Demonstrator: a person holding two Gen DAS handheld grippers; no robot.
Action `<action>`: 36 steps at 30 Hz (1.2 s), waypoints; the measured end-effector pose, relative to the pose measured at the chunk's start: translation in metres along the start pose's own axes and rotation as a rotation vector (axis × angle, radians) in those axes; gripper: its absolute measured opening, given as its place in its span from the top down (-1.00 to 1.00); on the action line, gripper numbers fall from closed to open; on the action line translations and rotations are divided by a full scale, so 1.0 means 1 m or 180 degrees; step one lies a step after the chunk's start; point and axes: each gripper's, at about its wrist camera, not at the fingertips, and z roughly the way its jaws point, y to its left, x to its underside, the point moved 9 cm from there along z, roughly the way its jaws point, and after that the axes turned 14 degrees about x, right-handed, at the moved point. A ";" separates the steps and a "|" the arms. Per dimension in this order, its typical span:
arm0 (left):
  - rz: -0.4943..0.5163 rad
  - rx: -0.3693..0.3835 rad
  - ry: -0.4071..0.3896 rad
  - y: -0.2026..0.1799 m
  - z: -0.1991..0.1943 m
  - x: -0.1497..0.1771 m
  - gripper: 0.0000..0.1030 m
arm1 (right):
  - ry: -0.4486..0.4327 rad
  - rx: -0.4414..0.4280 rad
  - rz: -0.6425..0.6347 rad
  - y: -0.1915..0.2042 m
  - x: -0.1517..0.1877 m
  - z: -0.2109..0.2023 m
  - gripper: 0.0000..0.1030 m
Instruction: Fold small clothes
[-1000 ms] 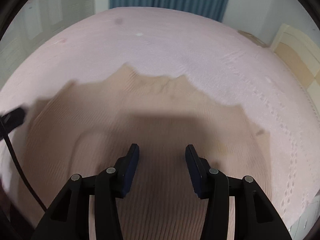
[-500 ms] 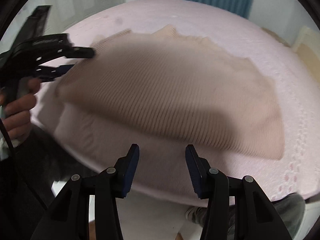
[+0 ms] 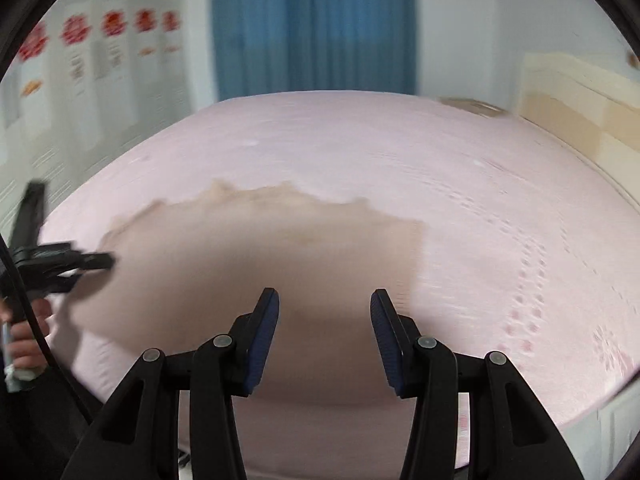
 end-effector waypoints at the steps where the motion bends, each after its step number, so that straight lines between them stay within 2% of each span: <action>1: -0.0049 -0.0026 -0.0015 0.003 -0.001 -0.001 0.21 | 0.0059 0.0028 0.0143 -0.014 0.003 0.007 0.09; 3: -0.0193 0.0037 -0.0029 0.005 -0.003 -0.003 0.44 | 0.0167 0.0048 0.0364 -0.031 0.008 0.017 0.09; 5: -0.0311 0.0099 -0.0032 0.001 -0.005 -0.006 0.56 | 0.0266 0.0018 0.0601 -0.047 0.014 0.022 0.09; 8: -0.0312 0.0088 -0.0109 -0.016 -0.013 -0.014 0.58 | 0.0290 -0.0033 0.0840 -0.060 0.011 0.028 0.09; 13: -0.0444 0.0138 -0.0250 -0.060 -0.021 -0.027 0.58 | 0.0195 -0.0068 0.0826 -0.064 0.008 0.024 0.09; 18: -0.0275 0.0029 -0.0311 -0.116 -0.018 -0.032 0.59 | 0.0189 -0.0189 0.0774 -0.064 0.008 0.015 0.09; 23: -0.0102 0.0031 -0.0257 -0.169 -0.005 -0.028 0.61 | 0.0145 -0.0270 0.0999 -0.090 0.012 0.005 0.09; 26: 0.0058 0.0069 -0.0128 -0.210 0.022 -0.021 0.62 | 0.0233 -0.0359 0.1246 -0.108 0.016 0.007 0.09; 30: 0.0329 0.0015 0.0162 -0.252 0.076 0.009 0.62 | 0.0294 -0.0384 0.1518 -0.134 0.022 0.010 0.09; 34: 0.0426 0.0046 0.0585 -0.271 0.128 0.047 0.59 | 0.0375 -0.0450 0.1722 -0.147 0.030 0.014 0.09; 35: 0.0410 0.0088 0.0686 -0.272 0.138 0.056 0.54 | 0.0386 -0.0482 0.1757 -0.148 0.031 0.015 0.09; 36: 0.0382 0.0177 0.0769 -0.274 0.144 0.062 0.58 | 0.0387 -0.0506 0.1784 -0.151 0.031 0.015 0.09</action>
